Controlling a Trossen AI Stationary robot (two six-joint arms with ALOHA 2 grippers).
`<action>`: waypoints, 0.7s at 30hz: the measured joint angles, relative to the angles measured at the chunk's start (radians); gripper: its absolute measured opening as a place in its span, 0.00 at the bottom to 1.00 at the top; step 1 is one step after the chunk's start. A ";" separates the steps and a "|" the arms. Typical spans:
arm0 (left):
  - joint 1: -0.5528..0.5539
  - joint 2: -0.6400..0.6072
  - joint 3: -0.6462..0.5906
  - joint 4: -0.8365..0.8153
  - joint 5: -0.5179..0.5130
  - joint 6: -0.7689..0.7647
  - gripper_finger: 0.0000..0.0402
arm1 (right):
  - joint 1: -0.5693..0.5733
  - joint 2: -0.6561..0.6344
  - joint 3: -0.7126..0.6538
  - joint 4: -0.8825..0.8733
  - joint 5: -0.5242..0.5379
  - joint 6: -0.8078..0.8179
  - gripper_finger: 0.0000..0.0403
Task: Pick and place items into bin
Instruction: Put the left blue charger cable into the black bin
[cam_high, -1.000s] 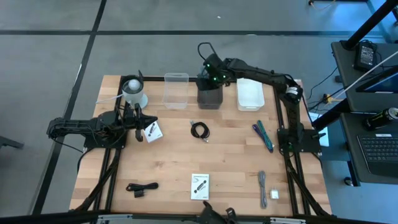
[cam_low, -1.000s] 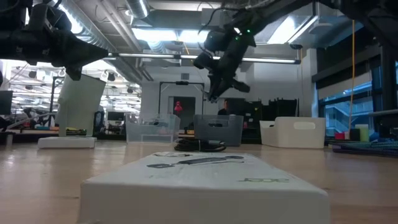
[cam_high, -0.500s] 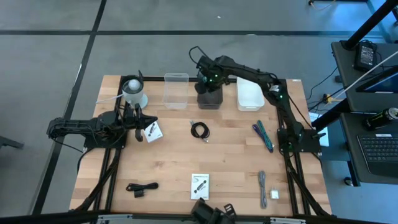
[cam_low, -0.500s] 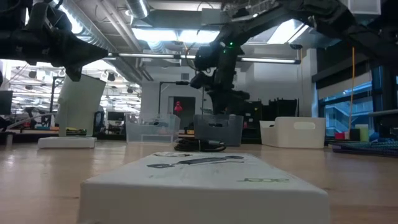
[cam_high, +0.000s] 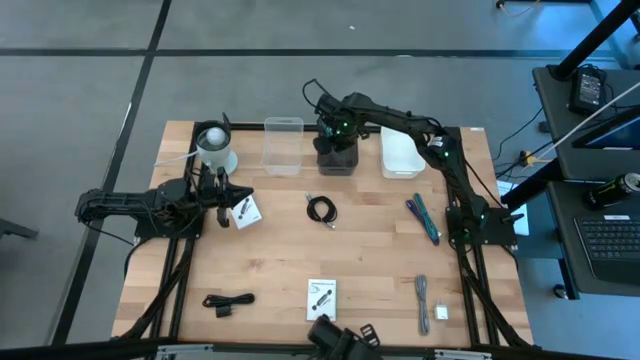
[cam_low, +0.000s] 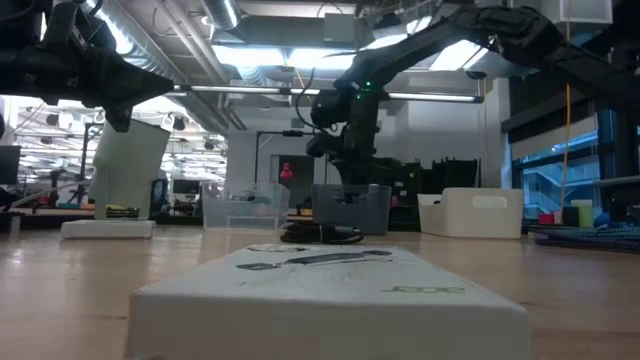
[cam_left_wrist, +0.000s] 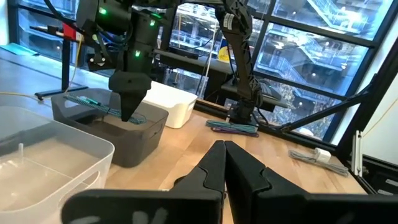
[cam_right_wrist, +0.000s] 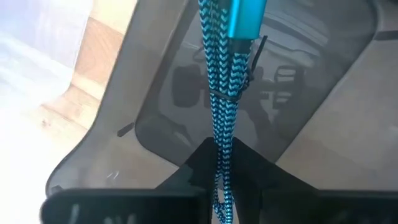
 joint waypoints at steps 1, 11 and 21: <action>0.000 0.000 0.000 0.000 0.000 0.000 0.00 | -0.001 0.000 0.000 -0.002 0.000 0.000 0.12; 0.000 0.000 0.000 0.000 0.000 0.000 0.00 | -0.001 0.000 0.000 -0.004 0.000 -0.001 0.15; 0.000 0.000 0.000 0.000 -0.008 0.000 0.00 | -0.001 -0.005 0.045 -0.045 0.005 -0.004 0.15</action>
